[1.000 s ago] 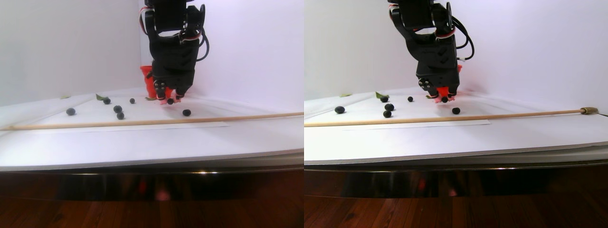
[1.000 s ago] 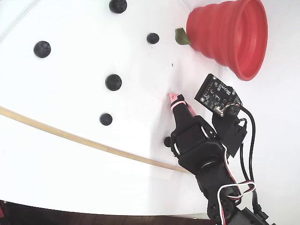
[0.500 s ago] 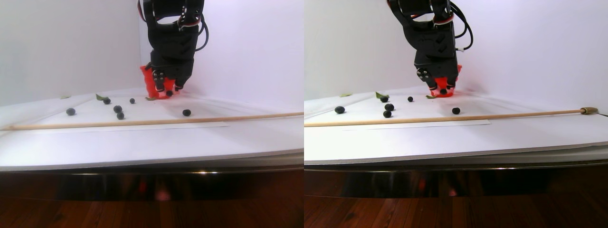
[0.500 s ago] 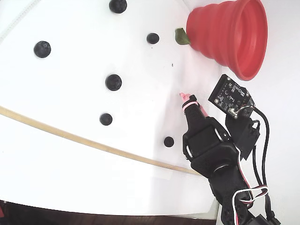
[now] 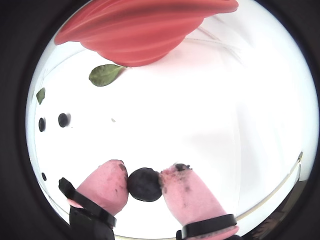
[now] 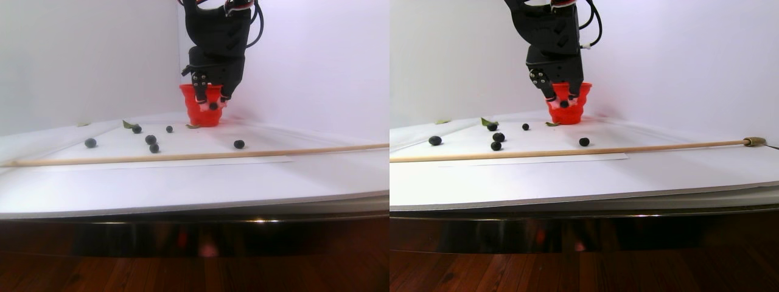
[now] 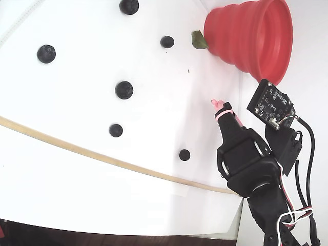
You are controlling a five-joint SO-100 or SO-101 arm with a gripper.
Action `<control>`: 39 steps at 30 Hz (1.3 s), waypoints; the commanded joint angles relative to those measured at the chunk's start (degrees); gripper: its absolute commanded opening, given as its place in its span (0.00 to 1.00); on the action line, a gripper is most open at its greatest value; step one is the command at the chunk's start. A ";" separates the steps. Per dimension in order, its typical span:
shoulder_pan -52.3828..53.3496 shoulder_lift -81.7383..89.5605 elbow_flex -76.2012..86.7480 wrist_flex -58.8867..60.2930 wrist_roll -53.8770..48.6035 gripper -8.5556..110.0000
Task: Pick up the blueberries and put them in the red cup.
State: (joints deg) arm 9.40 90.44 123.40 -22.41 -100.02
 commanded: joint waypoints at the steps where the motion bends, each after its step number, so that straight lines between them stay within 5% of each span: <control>1: -0.53 8.88 -0.44 0.44 -0.70 0.17; 39: -1.14 15.29 -10.37 8.00 -0.53 0.17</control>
State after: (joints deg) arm 7.47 100.46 119.09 -14.41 -100.63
